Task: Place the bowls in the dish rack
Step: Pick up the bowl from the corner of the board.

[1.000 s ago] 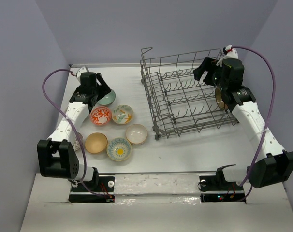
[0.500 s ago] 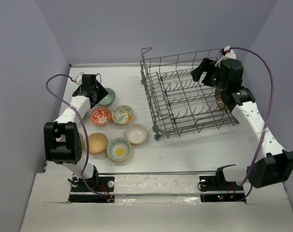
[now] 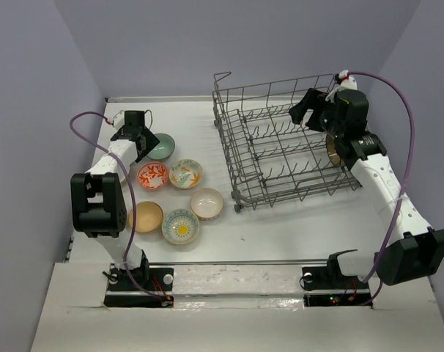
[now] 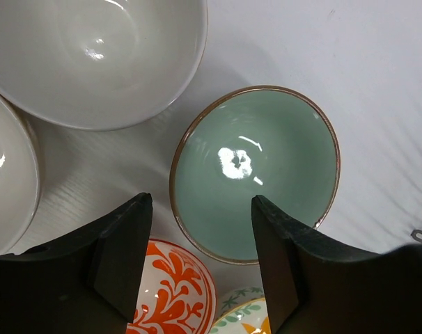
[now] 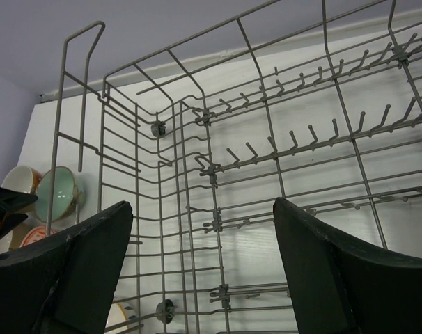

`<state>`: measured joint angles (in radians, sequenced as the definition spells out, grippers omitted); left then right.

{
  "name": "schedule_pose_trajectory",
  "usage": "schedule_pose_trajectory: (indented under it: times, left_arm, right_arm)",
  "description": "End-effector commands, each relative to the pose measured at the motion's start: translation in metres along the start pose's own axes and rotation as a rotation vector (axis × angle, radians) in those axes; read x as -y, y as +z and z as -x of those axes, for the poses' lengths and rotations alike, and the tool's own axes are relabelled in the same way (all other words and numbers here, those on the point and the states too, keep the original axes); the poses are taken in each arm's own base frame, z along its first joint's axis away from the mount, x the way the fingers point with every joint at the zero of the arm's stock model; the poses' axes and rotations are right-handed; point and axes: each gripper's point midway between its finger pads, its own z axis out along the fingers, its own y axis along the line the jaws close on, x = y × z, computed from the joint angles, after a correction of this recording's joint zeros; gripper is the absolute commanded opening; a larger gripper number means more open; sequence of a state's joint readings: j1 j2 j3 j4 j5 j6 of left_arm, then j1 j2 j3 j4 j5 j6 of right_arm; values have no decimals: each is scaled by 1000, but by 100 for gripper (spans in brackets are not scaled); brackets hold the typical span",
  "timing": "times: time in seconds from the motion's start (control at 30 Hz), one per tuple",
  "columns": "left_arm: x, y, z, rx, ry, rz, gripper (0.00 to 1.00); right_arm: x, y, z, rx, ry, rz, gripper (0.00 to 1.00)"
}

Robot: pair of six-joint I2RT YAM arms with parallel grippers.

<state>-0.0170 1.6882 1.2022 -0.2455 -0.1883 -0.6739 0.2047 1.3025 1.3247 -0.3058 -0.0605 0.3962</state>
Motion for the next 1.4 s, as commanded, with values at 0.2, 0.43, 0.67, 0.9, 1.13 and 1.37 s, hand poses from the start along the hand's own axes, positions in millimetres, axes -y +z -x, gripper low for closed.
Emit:
schedule_pose_trajectory:
  times: [0.2,0.43,0.67,0.9,1.13,1.37]
  left_arm:
    - [3,13,12,24,-10,27,60]
    - [-12,27,11,12,-29,67,50]
    - [-16,34,8,3,-24,85,38]
    - [-15,37,10,0,-27,81,28]
    - [-8,38,9,-34,-31,47,10]
    - [17,24,34,10,-28,-50,0]
  right_arm:
    - [-5,1,4,26,-13,27,88]
    - [-3,1,1,21,-19,24,88]
    - [-4,1,-1,11,-18,30,87]
    - [-3,3,-4,2,-19,28,87]
    - [-3,3,-5,0,-19,30,88]
    - [-2,4,-6,-3,-17,26,88]
